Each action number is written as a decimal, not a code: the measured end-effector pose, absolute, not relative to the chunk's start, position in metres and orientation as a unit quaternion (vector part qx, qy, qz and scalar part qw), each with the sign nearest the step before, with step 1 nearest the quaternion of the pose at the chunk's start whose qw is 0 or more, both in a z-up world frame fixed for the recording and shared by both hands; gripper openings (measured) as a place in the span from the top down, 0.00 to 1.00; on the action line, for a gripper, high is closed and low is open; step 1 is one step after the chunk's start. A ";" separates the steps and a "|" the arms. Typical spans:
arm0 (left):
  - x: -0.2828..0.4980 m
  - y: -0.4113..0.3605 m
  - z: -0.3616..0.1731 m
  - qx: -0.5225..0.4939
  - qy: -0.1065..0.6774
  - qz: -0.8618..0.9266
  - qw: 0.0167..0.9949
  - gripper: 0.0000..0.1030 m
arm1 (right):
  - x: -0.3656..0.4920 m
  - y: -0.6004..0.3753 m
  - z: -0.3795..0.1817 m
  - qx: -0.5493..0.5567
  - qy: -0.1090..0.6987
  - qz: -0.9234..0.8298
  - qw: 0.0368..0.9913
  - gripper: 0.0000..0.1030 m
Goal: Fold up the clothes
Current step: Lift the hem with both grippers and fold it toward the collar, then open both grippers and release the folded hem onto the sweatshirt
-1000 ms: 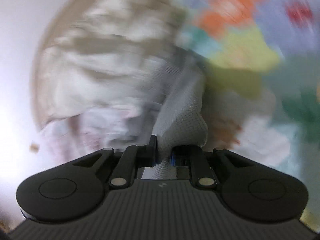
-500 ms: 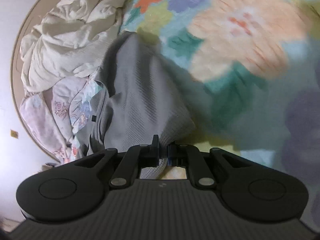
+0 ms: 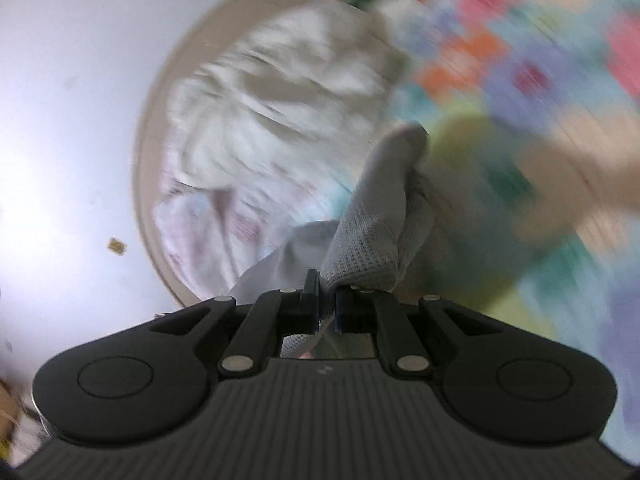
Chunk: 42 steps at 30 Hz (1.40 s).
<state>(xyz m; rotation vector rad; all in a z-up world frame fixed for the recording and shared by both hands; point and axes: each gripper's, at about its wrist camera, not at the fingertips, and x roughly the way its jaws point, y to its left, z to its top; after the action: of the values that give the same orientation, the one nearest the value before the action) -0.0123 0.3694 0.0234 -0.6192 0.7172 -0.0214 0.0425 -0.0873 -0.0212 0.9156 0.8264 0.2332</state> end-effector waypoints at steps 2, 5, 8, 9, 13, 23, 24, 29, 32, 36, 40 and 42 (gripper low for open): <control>-0.025 0.367 -0.010 -0.301 0.386 0.001 0.872 0.90 | 0.031 -0.090 -0.051 0.440 0.417 0.082 0.792 0.93; -0.029 0.372 -0.046 -0.318 0.430 0.015 0.845 0.91 | 0.033 -0.094 -0.074 0.463 0.428 0.065 0.773 0.93; -0.014 0.380 -0.048 -0.322 0.433 0.012 0.842 0.91 | 0.054 -0.090 -0.067 0.458 0.419 0.073 0.780 0.93; -0.004 0.383 -0.041 -0.317 0.428 0.009 0.846 0.90 | 0.069 -0.085 -0.058 0.449 0.412 0.082 0.789 0.93; 0.057 0.397 -0.010 -0.304 0.408 -0.014 0.861 0.90 | 0.146 -0.064 -0.013 0.401 0.379 0.111 0.827 0.93; 0.164 0.470 -0.019 -0.368 0.396 0.072 0.838 0.19 | 0.245 -0.055 -0.015 0.268 0.389 0.053 0.880 0.35; 0.155 0.475 -0.026 -0.371 0.398 0.075 0.835 0.18 | 0.237 -0.064 -0.019 0.274 0.390 0.055 0.877 0.31; 0.114 0.481 -0.067 -0.428 0.440 0.061 0.787 0.10 | 0.185 -0.094 -0.048 0.311 0.407 0.021 0.859 0.28; 0.109 0.465 -0.090 -0.450 0.459 0.052 0.765 0.07 | 0.170 -0.093 -0.063 0.316 0.412 0.004 0.855 0.27; 0.129 0.444 -0.107 -0.405 0.476 0.059 0.779 0.00 | 0.164 -0.088 -0.077 0.306 0.415 -0.002 0.857 0.33; 0.144 0.425 -0.103 -0.331 0.457 0.077 0.822 0.00 | 0.156 -0.072 -0.080 0.266 0.419 0.044 0.867 0.44; 0.147 0.419 -0.100 -0.306 0.445 0.067 0.839 0.05 | 0.157 -0.065 -0.081 0.242 0.417 0.055 0.874 0.44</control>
<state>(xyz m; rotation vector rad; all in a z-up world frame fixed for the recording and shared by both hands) 0.1470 0.4188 -0.1002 -0.6475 0.9421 0.1424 0.1570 -0.0652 -0.0809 0.5056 0.8703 0.1151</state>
